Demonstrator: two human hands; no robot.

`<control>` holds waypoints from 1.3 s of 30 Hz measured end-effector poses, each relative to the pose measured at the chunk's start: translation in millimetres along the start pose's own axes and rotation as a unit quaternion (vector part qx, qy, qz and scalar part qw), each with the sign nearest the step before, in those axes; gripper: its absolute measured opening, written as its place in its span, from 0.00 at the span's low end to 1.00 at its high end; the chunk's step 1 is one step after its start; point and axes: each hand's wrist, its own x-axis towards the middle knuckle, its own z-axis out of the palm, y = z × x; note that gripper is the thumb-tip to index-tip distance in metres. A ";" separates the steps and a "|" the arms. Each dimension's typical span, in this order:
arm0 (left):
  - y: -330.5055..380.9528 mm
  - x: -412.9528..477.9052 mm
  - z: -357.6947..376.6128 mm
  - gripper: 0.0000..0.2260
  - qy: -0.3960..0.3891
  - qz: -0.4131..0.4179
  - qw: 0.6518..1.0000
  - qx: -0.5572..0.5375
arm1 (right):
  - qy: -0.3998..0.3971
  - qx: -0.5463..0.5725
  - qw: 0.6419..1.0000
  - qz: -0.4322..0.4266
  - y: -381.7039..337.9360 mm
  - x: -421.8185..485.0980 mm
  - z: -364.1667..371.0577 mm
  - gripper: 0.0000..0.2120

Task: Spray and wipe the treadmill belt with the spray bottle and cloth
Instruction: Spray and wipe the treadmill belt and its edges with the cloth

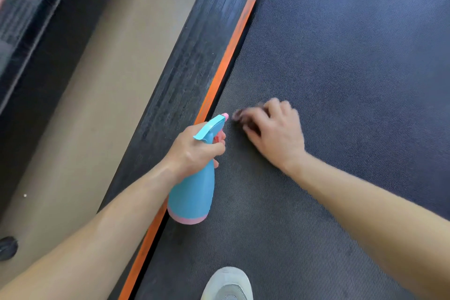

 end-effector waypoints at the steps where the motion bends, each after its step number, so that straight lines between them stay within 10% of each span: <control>1: 0.9 -0.9 -1.7 0.11 0.002 0.000 1.000 -0.003 | -0.017 0.017 0.998 -0.062 -9.8 -21.5 0.4 0.13; 5: 3.5 -3.6 -3.1 0.20 0.012 0.004 1.000 -0.019 | -0.076 0.001 0.971 -0.227 -4.4 -23.8 3.5 0.16; 13: -0.7 -5.8 -7.7 0.22 0.018 0.006 0.999 -0.044 | 0.015 -0.069 0.997 0.018 -11.0 54.0 17.3 0.16; 19: -2.7 -10.8 -20.2 0.16 0.050 -0.006 0.998 -0.033 | -0.025 -0.037 0.973 -0.227 -30.7 -9.4 15.1 0.11; 27: -11.4 -14.6 -20.6 0.21 0.038 -0.020 0.998 -0.046 | -0.015 -0.037 0.998 0.052 -10.0 107.7 20.3 0.18; 36: -8.3 -12.8 -27.5 0.21 0.058 -0.015 0.997 -0.038 | -0.090 0.010 0.978 -0.189 -40.5 18.7 8.2 0.16; 39: -8.8 -12.8 -26.3 0.20 0.054 -0.017 0.998 -0.032 | -0.037 -0.014 0.998 -0.044 -20.6 73.5 11.6 0.15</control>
